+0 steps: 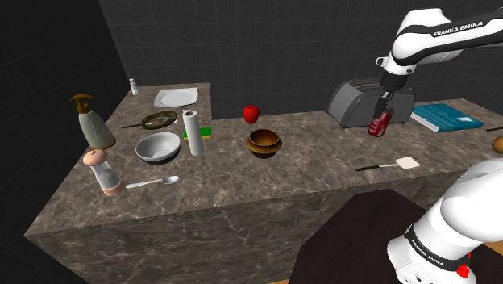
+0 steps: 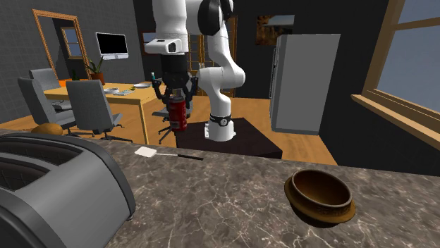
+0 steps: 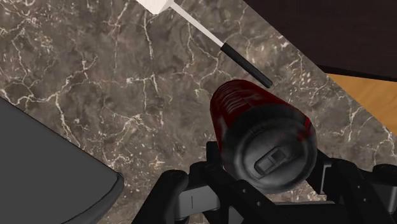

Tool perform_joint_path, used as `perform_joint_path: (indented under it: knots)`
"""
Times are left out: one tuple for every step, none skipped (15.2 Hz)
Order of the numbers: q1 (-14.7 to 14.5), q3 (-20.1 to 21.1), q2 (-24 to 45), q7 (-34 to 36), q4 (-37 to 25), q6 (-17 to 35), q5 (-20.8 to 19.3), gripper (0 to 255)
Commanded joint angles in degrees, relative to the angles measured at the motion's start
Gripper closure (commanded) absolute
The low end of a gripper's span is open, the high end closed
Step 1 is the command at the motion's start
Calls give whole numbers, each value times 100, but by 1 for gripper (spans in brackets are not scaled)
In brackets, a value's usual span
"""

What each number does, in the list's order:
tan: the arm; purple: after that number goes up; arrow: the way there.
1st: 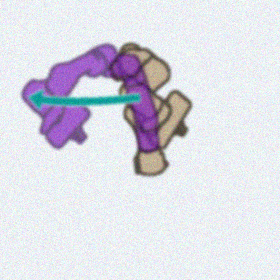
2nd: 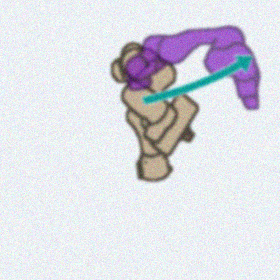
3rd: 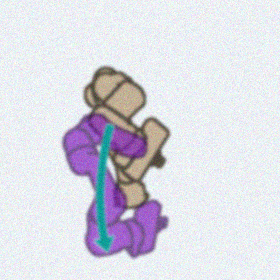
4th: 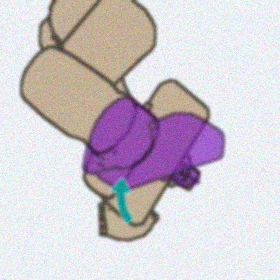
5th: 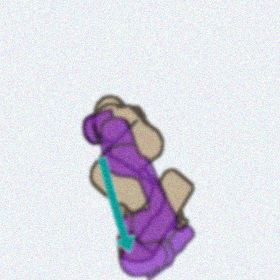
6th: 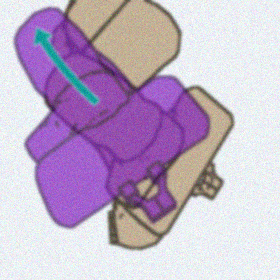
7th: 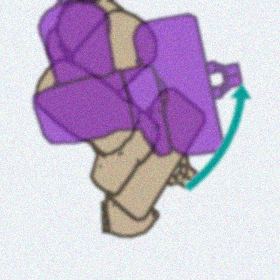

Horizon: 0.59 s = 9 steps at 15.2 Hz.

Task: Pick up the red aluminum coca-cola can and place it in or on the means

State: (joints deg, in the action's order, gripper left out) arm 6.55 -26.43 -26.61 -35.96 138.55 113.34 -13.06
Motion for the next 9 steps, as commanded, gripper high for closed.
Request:
perform_joint_path:
  knots:
    - [-1,24,-37,-6,-122,-160,10,255]
    - [-1,28,-42,-6,-134,-176,11,255]
    - [-75,115,23,113,-176,-170,79,255]
    - [-148,202,92,229,-224,-163,146,255]
    - [-222,285,167,344,-279,-158,213,255]
    - [-294,368,248,455,-341,-152,280,255]
    - [-365,448,334,565,-409,-147,347,255]
    - [-436,527,425,672,-483,-143,412,255]
    - [-506,603,520,777,-564,-140,476,255]
